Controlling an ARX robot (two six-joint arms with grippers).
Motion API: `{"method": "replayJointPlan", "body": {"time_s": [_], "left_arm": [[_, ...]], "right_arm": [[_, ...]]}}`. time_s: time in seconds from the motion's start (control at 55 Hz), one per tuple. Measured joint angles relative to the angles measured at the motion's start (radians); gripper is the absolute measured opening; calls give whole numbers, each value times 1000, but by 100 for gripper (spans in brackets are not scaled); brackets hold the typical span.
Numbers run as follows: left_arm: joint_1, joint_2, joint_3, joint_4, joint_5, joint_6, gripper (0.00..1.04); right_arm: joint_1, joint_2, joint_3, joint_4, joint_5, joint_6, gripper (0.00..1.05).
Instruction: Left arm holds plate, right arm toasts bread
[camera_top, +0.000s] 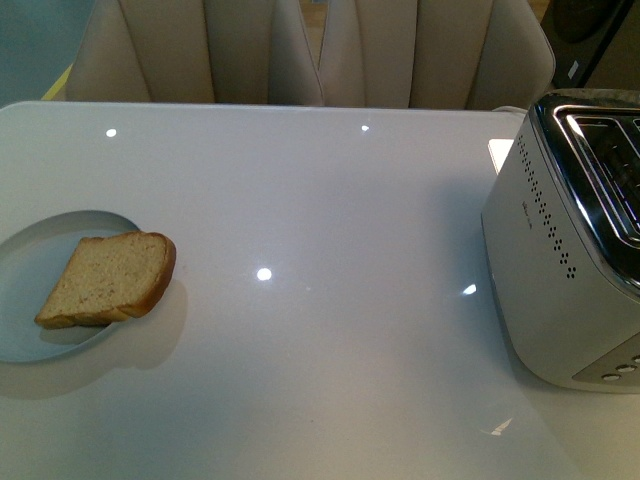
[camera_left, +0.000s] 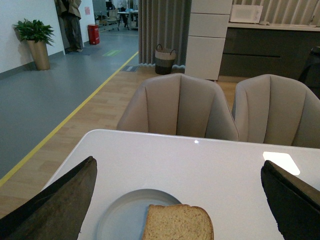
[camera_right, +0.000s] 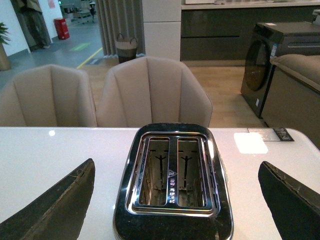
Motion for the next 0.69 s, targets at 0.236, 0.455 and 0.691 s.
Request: {"method": "replayJointPlan", "body": {"time_s": [0.236,0.455,0.691], "left_arm": [[0,0,0,0,0,0,98],[0,0,0,0,0,0,98],[0,0,0,0,0,0,98]], "right_arm": [[0,0,0,0,0,0,96],[0,0,0,0,0,0,96],[0,0,0,0,0,0,96]]}}
